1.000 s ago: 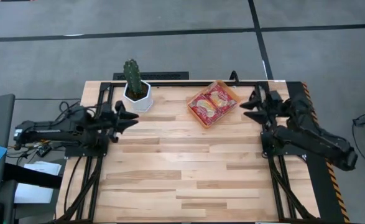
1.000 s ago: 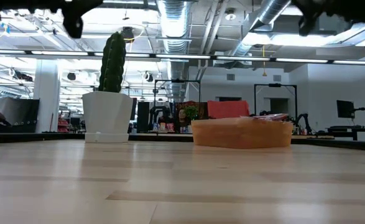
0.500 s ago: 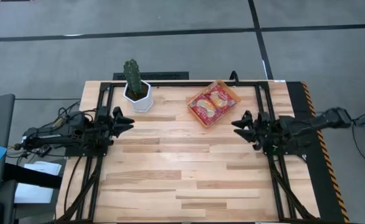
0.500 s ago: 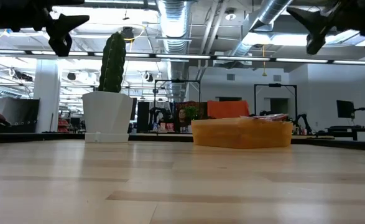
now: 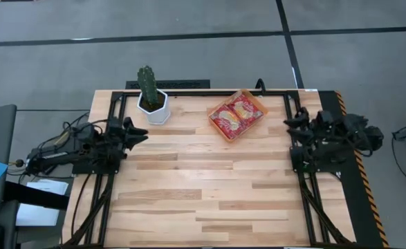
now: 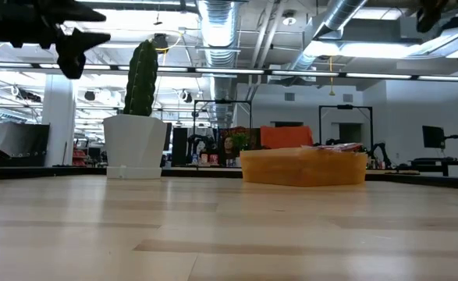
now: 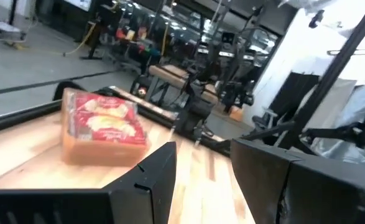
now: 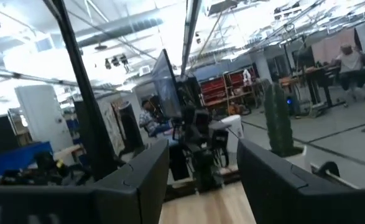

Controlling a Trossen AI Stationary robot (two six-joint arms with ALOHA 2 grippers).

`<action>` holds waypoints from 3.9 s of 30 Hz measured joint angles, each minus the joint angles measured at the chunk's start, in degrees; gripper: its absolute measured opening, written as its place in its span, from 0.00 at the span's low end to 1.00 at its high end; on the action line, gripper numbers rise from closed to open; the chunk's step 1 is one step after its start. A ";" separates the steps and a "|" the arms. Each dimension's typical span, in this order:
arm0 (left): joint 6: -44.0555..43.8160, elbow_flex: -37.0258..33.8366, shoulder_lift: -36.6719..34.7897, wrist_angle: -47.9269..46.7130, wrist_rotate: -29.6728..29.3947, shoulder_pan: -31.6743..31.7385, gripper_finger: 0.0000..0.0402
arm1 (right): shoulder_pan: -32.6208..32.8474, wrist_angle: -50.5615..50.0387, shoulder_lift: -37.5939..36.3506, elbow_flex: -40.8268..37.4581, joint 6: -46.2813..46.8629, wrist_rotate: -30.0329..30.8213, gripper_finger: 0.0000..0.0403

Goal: Sort popcorn bags into baskets
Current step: Return to Home Position

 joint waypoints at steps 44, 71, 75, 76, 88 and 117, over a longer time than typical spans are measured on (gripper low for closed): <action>1.20 -11.81 -2.99 3.14 1.13 3.38 0.36 | -10.98 4.75 -2.22 -19.37 -6.39 -14.77 0.52; 5.75 -11.90 -2.97 0.50 -4.48 3.40 0.36 | -21.78 8.38 -2.22 -26.43 -3.20 -16.21 0.52; 4.88 -11.90 -2.97 0.43 -3.39 3.39 0.36 | -21.73 7.94 -2.22 -26.43 -3.20 -16.18 0.50; 5.19 -11.90 -2.97 0.41 -3.39 3.37 0.36 | -21.73 7.91 -2.22 -26.43 -3.20 -16.18 0.50; 5.26 -11.90 -2.97 0.41 -3.37 3.39 0.36 | -21.73 7.47 -2.22 -26.44 -3.10 -16.20 0.48; 5.16 -11.90 -2.97 0.41 -3.32 3.39 0.36 | -21.73 7.33 -2.22 -26.49 -3.14 -16.28 0.49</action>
